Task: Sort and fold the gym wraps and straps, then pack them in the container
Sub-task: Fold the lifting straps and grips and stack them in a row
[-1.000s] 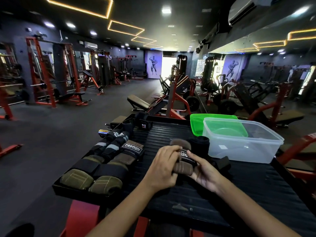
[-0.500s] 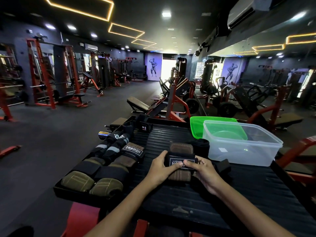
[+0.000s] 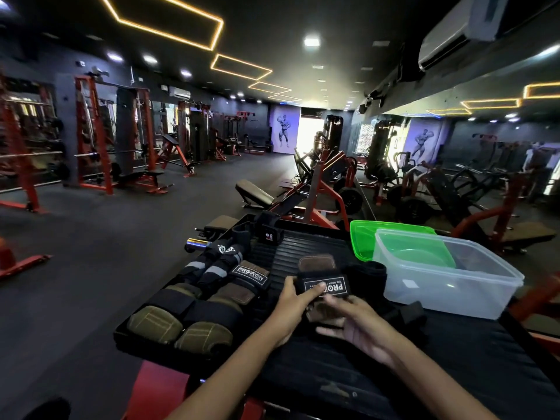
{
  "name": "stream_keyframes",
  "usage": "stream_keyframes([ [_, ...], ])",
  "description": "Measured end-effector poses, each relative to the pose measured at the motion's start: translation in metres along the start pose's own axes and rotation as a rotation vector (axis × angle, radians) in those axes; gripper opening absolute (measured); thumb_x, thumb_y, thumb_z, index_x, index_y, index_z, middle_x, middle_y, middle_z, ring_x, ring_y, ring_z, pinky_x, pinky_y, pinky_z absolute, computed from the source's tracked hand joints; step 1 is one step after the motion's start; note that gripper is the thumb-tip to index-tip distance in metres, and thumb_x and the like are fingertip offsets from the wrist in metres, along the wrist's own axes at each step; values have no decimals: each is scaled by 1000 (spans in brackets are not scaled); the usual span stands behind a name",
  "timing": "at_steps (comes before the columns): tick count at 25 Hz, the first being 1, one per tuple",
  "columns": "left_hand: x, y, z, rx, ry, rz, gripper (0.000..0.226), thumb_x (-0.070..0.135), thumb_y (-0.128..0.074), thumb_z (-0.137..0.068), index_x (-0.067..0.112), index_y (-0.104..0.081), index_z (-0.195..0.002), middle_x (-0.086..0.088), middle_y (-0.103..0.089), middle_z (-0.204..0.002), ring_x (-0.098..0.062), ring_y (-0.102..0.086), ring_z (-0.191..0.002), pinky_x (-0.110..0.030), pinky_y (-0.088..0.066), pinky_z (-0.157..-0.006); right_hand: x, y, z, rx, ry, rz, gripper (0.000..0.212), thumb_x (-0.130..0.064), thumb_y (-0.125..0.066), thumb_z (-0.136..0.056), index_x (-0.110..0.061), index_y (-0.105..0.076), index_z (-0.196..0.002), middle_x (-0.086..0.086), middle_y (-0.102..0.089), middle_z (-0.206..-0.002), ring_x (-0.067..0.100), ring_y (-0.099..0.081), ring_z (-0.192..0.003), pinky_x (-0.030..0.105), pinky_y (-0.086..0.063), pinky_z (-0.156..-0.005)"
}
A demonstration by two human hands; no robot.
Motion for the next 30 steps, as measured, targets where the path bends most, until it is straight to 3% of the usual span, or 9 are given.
stream_keyframes([
  [6, 24, 24, -6, 216, -43, 306, 8, 13, -59, -89, 9, -56, -95, -7, -65, -91, -14, -61, -83, -22, -49, -74, -24, -5, -13, 98, 74, 104, 23, -5, -62, -80, -15, -63, -100, 5, -70, -88, 13, -64, -68, 22, -50, -56],
  [9, 20, 22, -3, 133, 39, 111, 11, -1, -62, -85, 9, -58, -89, -3, -62, -80, -10, -60, -75, -17, -49, -63, -31, 12, -17, 197, 49, 45, 10, -11, -61, -83, -10, -67, -92, 4, -69, -75, 11, -63, -61, 20, -52, -52],
  [12, 11, 12, 0, -12, 90, 38, 24, -6, -66, -80, 9, -53, -94, -5, -62, -78, -12, -64, -72, -22, -54, -64, -27, 21, -22, 278, 75, -6, 18, -15, -63, -85, -6, -66, -101, 5, -71, -75, 12, -65, -59, 20, -54, -52],
  [16, 9, 21, -6, 139, 51, -25, 22, -7, -63, -82, 12, -53, -89, -3, -57, -80, -12, -59, -75, -23, -51, -68, -17, 12, -28, 210, 47, -14, 24, -19, -63, -86, -7, -57, -107, 11, -68, -90, 17, -66, -70, 29, -56, -53],
  [18, 9, 29, -4, 193, 43, -186, 20, -4, -63, -83, 14, -54, -82, -2, -53, -77, -10, -55, -71, -19, -50, -67, -11, 6, -32, 158, -16, 109, 37, -12, -67, -83, -6, -50, -115, 13, -62, -100, 20, -64, -77, 32, -56, -53],
  [22, 26, 61, 4, 252, -296, -1108, 12, 17, -61, -85, 17, -55, -95, 3, -53, -98, -12, -51, -94, -21, -42, -83, -1, -12, -50, 88, -39, 308, 41, -8, -73, -77, -11, -47, -109, 5, -60, -101, 17, -62, -87, 30, -55, -64],
  [26, 29, 73, 11, 218, -522, -1327, 26, 17, -55, -85, 11, -54, -110, -2, -53, -113, -19, -50, -109, -30, -40, -97, 12, -38, -75, 23, 45, 644, 55, -40, -80, -66, -15, -51, -105, 1, -60, -99, 16, -56, -94, 33, -45, -84],
  [28, 23, 68, 15, 191, -592, -1411, 29, 23, -51, -80, 14, -54, -107, -1, -57, -109, -19, -54, -104, -29, -40, -96, 14, -34, -81, 136, 141, 1141, 74, -77, -56, -59, -21, -55, -106, -3, -55, -103, 17, -47, -103, 33, -38, -89],
  [30, 17, 64, 15, 147, -638, -1393, 28, 26, -51, -77, 15, -53, -103, 0, -59, -104, -16, -55, -100, -28, -41, -95, 14, -31, -81, 194, 199, 1512, 98, -91, -23, -59, -23, -48, -125, -2, -48, -121, 19, -37, -117, 38, -29, -99],
])
Point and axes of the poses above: each hand's wrist, its own z-axis away from the middle knuckle, its own y-axis out of the back of the hand, x = y × z, the point moved 3 cm from there along -z, towards the middle knuckle
